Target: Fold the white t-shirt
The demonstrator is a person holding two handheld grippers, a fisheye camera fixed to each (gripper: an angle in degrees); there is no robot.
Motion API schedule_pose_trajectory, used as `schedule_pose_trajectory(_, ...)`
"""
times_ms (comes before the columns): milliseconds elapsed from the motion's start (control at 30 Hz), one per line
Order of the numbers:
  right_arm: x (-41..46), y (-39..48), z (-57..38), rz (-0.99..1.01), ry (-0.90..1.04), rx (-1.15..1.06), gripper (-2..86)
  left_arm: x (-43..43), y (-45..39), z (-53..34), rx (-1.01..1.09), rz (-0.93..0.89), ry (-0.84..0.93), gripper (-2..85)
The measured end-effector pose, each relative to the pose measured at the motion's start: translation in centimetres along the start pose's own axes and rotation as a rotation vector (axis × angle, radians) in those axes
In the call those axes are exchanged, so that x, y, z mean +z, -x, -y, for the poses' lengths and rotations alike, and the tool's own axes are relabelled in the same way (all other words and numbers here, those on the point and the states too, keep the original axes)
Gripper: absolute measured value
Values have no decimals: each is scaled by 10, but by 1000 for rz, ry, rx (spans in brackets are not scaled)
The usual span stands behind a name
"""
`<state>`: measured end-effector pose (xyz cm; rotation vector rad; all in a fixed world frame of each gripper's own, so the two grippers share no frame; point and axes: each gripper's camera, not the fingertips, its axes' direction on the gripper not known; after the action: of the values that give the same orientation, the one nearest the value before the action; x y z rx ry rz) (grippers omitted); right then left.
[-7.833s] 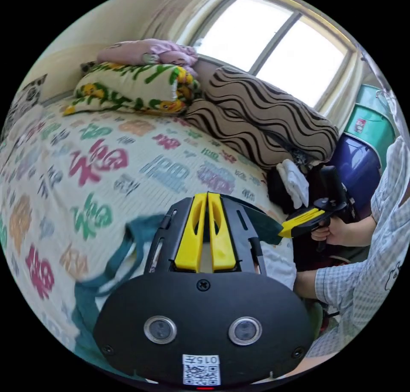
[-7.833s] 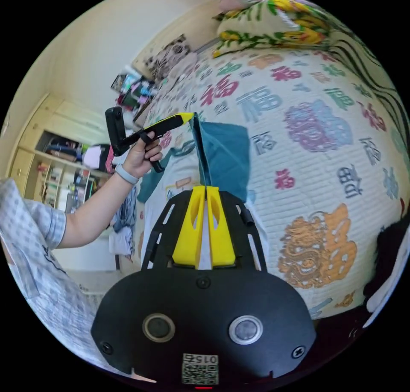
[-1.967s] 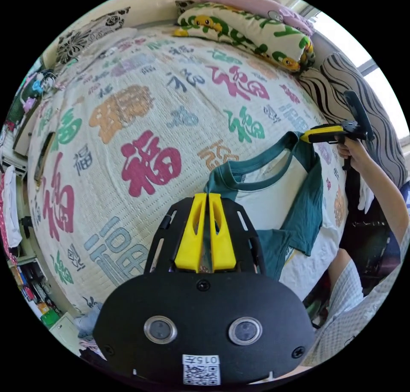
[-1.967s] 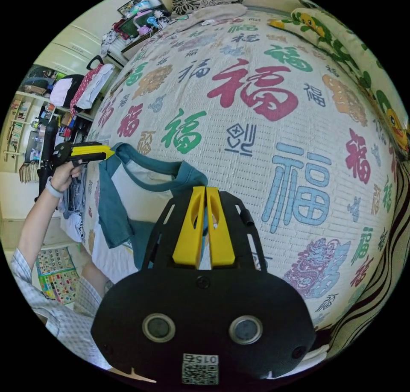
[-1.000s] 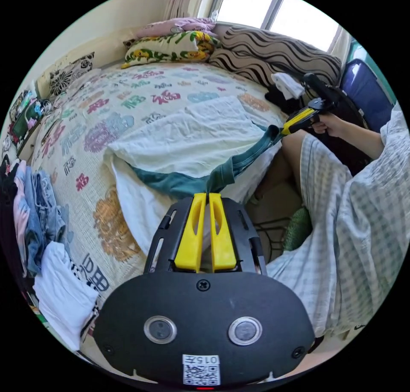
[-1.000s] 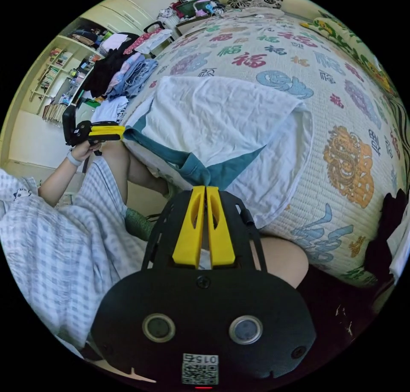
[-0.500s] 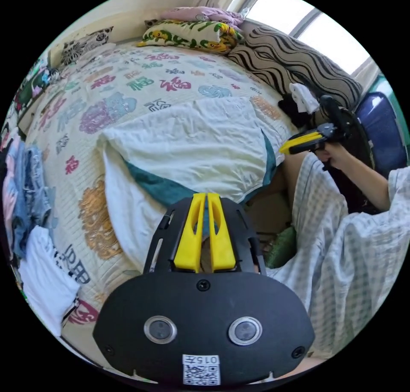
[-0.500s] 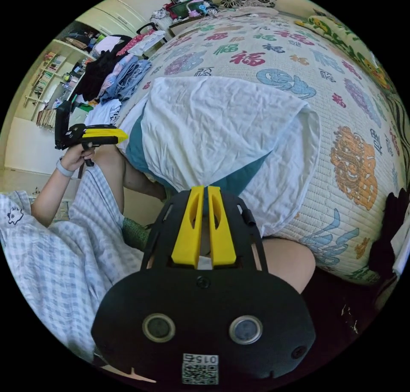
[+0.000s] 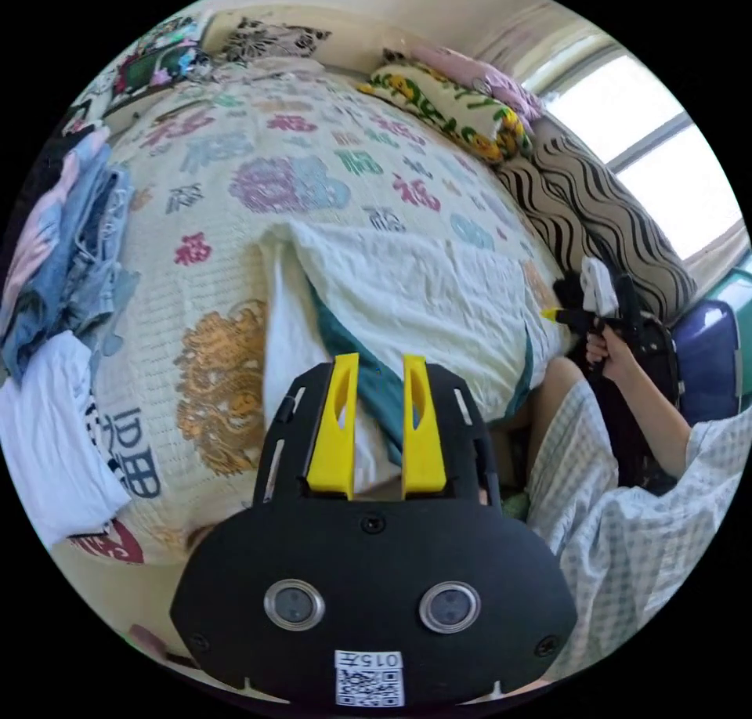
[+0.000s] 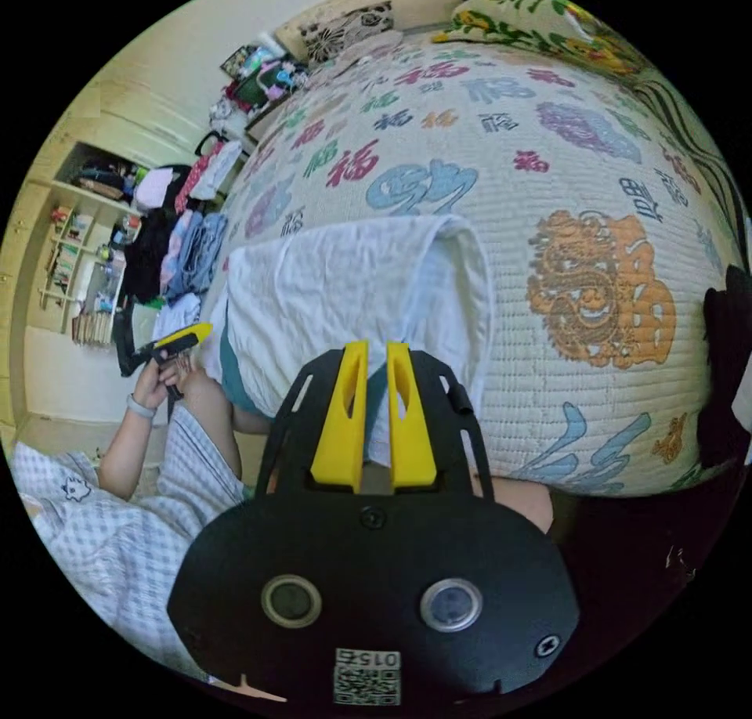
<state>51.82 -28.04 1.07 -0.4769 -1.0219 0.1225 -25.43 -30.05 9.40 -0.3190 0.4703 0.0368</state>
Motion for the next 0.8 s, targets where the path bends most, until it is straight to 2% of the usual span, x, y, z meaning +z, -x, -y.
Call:
schedule_pose_trajectory(133, 8, -28, 35, 49, 6, 61, 88, 8, 25, 47, -55, 17, -29, 95)
schedule_pose_trajectory(267, 36, -50, 67, 58, 130, 114, 93, 29, 40, 89, -78, 71, -40, 94)
schedule_pose_trajectory(333, 44, -56, 75, 93, 144, 115, 75, 43, 50, 101, -112, 21, 4, 82)
schedule_pose_trajectory(400, 45, -59, 82, 104, 126, 100, 32, 56, 62, 111, -157, -26, 51, 29)
schedule_pose_trajectory(467, 45, -60, 88, 82, 125, 89, 16, 52, 65, 115, -135, -87, -14, 15)
schedule_pose_trajectory(567, 44, -65, 98, 59, 96, 77, 6, 48, 62, 127, -81, -51, -47, 7)
schedule_pose_trajectory(700, 57, -80, 114, 68, 99, 144, 5, 64, 68, 142, -85, -21, -3, 9)
schedule_pose_trajectory(800, 69, -77, 119, 27, 146, 107, 28, 76, 69, 143, -81, -5, 63, 23)
